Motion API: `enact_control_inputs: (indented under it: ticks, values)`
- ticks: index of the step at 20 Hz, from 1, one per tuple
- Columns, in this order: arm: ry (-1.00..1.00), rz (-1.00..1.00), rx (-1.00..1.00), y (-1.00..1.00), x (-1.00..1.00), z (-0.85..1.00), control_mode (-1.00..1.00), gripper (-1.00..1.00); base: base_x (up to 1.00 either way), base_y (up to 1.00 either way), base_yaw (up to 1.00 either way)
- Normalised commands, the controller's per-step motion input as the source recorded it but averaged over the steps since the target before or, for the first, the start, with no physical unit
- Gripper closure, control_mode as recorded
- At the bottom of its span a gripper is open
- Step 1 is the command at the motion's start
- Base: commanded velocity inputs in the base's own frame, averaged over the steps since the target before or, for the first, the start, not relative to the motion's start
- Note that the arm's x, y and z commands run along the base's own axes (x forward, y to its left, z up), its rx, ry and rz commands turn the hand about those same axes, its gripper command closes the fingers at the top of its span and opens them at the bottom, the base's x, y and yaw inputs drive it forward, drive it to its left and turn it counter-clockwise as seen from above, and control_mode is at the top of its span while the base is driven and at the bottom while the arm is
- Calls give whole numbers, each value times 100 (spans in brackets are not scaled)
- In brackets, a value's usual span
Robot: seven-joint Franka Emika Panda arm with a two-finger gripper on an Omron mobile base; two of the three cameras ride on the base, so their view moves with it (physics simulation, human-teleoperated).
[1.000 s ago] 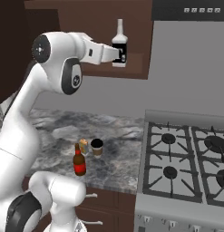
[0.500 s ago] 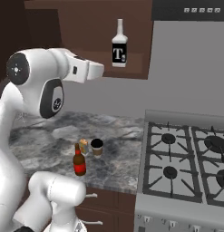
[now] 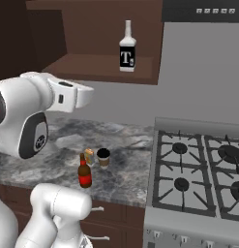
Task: Sort all alcoholic drinks to one cabinet, and non-alcoholic drinks to the other.
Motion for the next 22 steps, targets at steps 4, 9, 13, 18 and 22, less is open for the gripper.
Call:
enact_control_inputs:
  ticks: [4,9,13,18,22]
  values:
    - [6,5,0,11,-35,-4,-100,-100,0,0,0]
    - [19,4,0,1,-21,0,-100,-100,0,0,0]
    - [21,2,0,3,-13,-6,-100,-100,0,0,0]
    - [21,7,0,3,-21,-20,-100,-100,0,0,0]
    - [19,9,0,5,-24,-32,-100,-100,0,0,0]
